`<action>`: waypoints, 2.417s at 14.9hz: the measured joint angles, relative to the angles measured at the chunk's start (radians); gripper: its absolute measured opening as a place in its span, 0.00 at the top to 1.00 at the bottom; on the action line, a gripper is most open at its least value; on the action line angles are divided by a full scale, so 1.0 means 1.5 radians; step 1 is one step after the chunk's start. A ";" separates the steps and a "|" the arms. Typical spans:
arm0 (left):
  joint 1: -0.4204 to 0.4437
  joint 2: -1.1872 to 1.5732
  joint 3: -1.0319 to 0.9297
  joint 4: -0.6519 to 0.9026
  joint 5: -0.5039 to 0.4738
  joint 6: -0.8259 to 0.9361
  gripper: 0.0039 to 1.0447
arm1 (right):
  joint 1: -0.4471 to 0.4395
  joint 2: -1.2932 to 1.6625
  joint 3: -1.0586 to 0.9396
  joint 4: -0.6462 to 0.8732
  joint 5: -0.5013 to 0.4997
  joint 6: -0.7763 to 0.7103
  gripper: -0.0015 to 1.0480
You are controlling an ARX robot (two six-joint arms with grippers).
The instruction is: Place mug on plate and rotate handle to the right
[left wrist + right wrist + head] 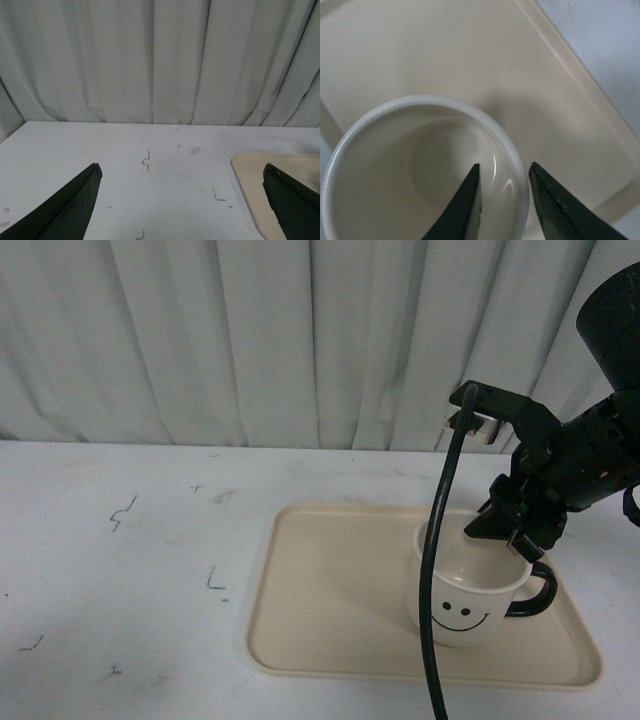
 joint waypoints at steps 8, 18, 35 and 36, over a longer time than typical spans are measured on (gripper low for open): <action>0.000 0.000 0.000 0.000 0.000 0.000 0.06 | -0.029 -0.187 -0.046 0.170 -0.151 0.071 0.07; 0.000 0.000 0.000 0.000 0.000 0.000 0.06 | -0.044 -0.475 -0.592 0.867 0.322 0.475 0.89; 0.000 0.000 0.000 0.000 0.000 0.000 0.06 | -0.097 -0.962 -0.899 0.672 0.272 0.479 0.98; 0.000 0.000 0.000 0.000 0.000 0.000 0.06 | -0.097 -0.992 -0.899 0.645 0.272 0.478 0.98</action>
